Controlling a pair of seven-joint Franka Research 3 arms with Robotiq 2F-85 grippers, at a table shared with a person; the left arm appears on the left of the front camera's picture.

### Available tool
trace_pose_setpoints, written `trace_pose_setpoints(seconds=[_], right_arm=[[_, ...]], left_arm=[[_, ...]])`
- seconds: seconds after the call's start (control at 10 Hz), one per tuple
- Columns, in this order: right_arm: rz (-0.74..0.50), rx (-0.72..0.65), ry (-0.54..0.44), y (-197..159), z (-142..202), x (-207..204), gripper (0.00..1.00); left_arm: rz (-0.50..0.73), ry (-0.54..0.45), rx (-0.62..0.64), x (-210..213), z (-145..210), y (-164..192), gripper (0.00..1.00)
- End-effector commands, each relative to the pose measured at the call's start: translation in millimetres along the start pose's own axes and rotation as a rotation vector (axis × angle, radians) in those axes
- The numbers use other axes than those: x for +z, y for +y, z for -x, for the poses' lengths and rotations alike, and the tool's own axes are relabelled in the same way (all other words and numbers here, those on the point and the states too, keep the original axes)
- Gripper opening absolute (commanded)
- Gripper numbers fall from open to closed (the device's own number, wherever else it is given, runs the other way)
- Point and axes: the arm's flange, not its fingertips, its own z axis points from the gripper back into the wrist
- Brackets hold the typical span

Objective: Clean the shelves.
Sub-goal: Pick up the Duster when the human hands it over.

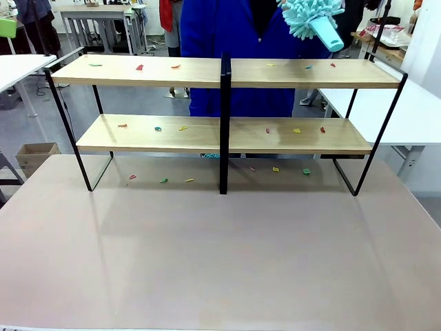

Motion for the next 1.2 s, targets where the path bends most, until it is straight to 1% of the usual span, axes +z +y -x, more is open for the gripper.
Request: trace_pose_setpoints(seconds=[0.0, 0.3, 0.4, 0.5, 0.6, 0.7, 0.8, 0.9, 1.0, 1.1], right_arm=[[0.007, -0.019, 0.002, 3, 0, 3, 1.00], [0.002, 0.000, -0.004, 0, 0, 2, 1.00], [-0.270, -0.176, -0.021, -22, -39, -19, 1.00], [-0.419, -0.369, 0.061, -45, -82, -49, 1.00], [-0.429, -0.545, 0.119, -63, -121, -91, 1.00], [-0.403, -0.652, 0.165, -74, -142, -131, 1.00], [-0.364, -0.699, 0.157, -73, -148, -165, 1.00], [-0.373, -0.409, 0.048, -49, -91, -98, 1.00], [-0.405, -0.544, 0.094, -58, -116, -142, 1.00], [-0.358, -0.641, 0.094, -60, -110, -133, 1.00]], left_arm=[[0.005, 0.003, -0.004, -1, 0, -1, 1.00], [0.005, 0.003, -0.004, -1, 0, -1, 1.00], [0.005, 0.003, -0.004, -1, 0, -1, 1.00], [0.005, 0.003, -0.004, -1, 0, -1, 1.00], [0.005, 0.003, -0.004, -1, 0, -1, 1.00], [0.005, 0.003, -0.004, -1, 0, -1, 1.00], [0.005, 0.003, -0.004, -1, 0, -1, 1.00], [0.005, 0.003, -0.004, -1, 0, -1, 1.00], [0.005, 0.003, -0.004, -1, 0, -1, 1.00], [0.005, 0.003, -0.004, -1, 0, -1, 1.00]])
